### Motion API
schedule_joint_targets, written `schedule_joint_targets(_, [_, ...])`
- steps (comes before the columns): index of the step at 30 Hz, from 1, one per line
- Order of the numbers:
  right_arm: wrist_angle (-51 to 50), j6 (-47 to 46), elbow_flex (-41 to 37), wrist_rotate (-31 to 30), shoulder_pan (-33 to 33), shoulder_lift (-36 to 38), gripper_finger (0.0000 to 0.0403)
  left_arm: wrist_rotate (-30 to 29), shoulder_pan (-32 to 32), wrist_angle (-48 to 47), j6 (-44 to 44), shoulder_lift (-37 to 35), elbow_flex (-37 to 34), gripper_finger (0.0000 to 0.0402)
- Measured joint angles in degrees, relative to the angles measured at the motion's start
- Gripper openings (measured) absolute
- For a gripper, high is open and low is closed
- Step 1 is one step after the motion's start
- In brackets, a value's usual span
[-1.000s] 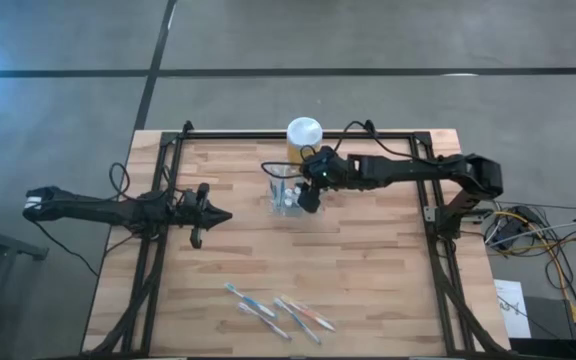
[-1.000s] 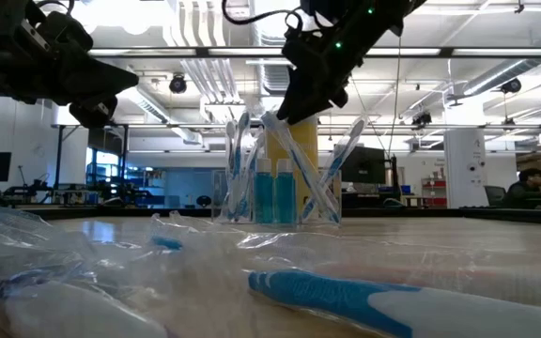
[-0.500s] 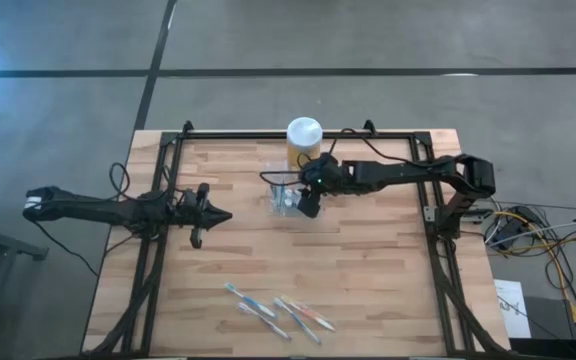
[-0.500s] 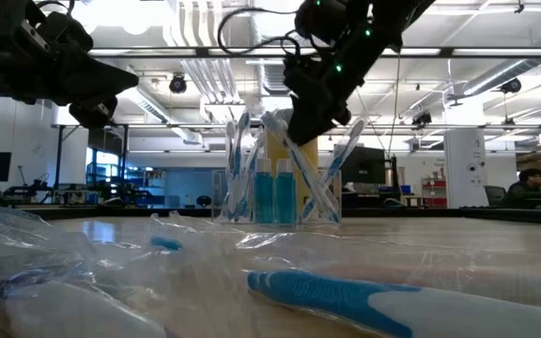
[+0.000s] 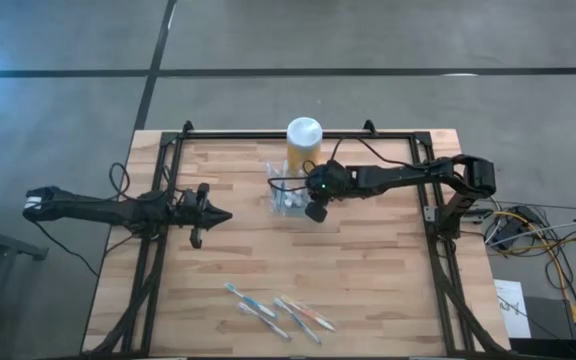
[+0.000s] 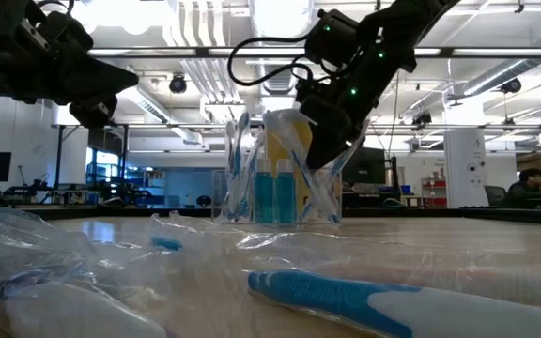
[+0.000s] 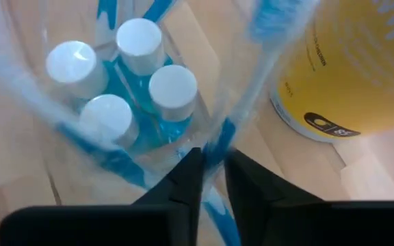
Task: Pick & Place toothbrushing station
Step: Put the blue toothbrush into the transparent organizer
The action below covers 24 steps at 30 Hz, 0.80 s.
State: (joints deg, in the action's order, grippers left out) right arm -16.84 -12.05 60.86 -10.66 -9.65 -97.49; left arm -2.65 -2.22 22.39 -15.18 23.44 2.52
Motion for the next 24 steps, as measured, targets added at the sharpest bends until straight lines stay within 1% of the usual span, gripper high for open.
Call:
schedule_joint_targets(3, [0.1,0.0,-0.1,0.2,0.0,0.0,0.0034,0.0,0.0,0.0,0.0,0.0,0.0,0.0014])
schedule_joint_targets(6, [-0.2,0.3,0.3,2.2,0.0,0.0,0.0016,0.0,0.0,-0.1,0.0,0.0,0.0,0.0014])
schedule_joint_targets(8, [-0.4,0.4,0.6,3.4,0.0,0.0,0.0011,0.0,0.0,-0.1,0.0,0.0,0.0,0.0014])
schedule_joint_targets(12, [-0.6,0.4,0.7,4.0,0.1,0.0,0.0009,0.0,0.0,-0.1,0.0,0.0,0.0,0.0014])
schedule_joint_targets(18, [-1.0,0.4,0.9,4.7,0.1,0.2,0.0012,0.0,0.0,-0.1,0.0,0.0,0.0,0.0014])
schedule_joint_targets(24, [-4.1,0.2,3.7,4.9,0.2,2.7,0.0052,0.0,0.0,-0.1,0.0,0.0,0.0,0.0014])
